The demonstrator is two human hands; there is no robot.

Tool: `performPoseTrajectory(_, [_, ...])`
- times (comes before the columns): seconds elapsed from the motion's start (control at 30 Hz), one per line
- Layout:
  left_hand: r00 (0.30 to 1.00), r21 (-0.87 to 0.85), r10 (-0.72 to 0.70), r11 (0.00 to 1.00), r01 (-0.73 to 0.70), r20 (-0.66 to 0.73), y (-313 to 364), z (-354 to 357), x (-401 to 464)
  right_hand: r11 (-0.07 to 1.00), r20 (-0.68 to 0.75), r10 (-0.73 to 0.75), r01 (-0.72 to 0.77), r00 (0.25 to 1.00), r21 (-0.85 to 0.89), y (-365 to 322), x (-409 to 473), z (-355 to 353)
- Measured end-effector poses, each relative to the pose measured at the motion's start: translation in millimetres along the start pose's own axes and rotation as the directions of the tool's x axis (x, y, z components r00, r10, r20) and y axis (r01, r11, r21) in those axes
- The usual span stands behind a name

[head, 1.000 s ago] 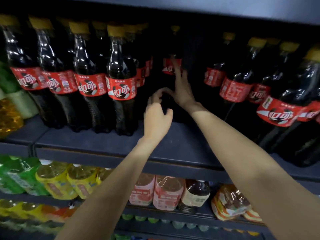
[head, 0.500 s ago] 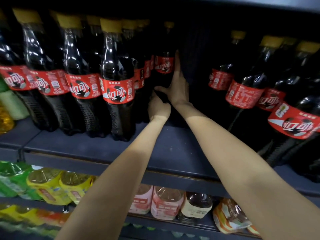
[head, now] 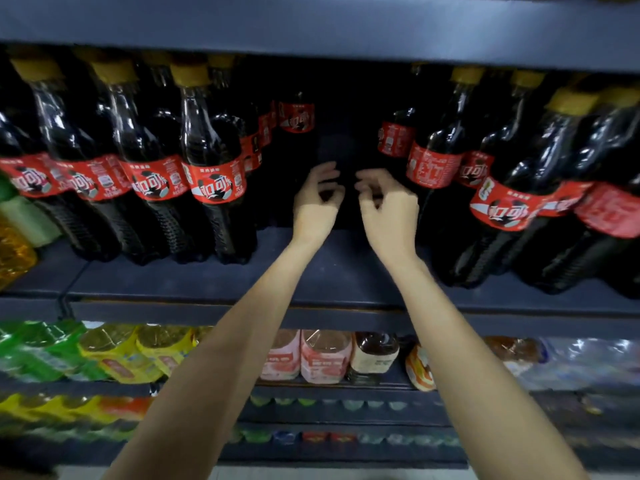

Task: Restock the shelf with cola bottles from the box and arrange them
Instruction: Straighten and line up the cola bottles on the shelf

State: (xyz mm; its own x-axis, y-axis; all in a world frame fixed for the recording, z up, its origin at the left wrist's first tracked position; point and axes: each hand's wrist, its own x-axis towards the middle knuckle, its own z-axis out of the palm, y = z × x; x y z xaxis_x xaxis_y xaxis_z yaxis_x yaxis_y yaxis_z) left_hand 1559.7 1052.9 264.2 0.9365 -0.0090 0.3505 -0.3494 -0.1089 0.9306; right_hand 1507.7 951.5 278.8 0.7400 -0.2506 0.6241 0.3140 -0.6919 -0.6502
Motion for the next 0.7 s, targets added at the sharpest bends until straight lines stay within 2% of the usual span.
performPoseTrajectory(0.13, [0.959,0.028,-0.106,0.994,0.103,0.263,11,25,19,0.989,0.029,0.052,-0.047,0.998,-0.14,13,-25,-13])
performPoseTrajectory(0.23, [0.901,0.064,-0.051,0.998,0.026,0.432,14,38,34,0.963,0.141,0.069,-0.029,0.988,-0.267,14,-31,-14])
performPoseTrajectory(0.33, [0.884,0.078,0.003,0.996,-0.044,0.467,10,45,41,0.936,0.207,0.11,-0.031,0.972,-0.349,14,-30,-12])
performPoseTrajectory(0.4, [0.913,0.118,0.012,0.991,-0.066,0.409,7,48,38,0.939,0.199,0.145,-0.071,0.969,-0.336,11,-29,-8])
performPoseTrajectory(0.5, [0.989,0.273,0.061,0.957,-0.097,0.136,1,42,27,0.977,0.187,0.159,-0.127,0.969,-0.172,3,-25,-1])
performPoseTrajectory(0.6, [0.973,0.407,0.215,0.898,-0.164,-0.084,-4,18,17,0.978,0.238,0.167,-0.192,0.957,0.085,0,-11,7])
performPoseTrajectory(0.7, [0.933,0.539,0.321,0.821,-0.188,-0.164,-5,-3,8,0.928,0.241,0.166,-0.234,0.956,0.289,-5,8,19])
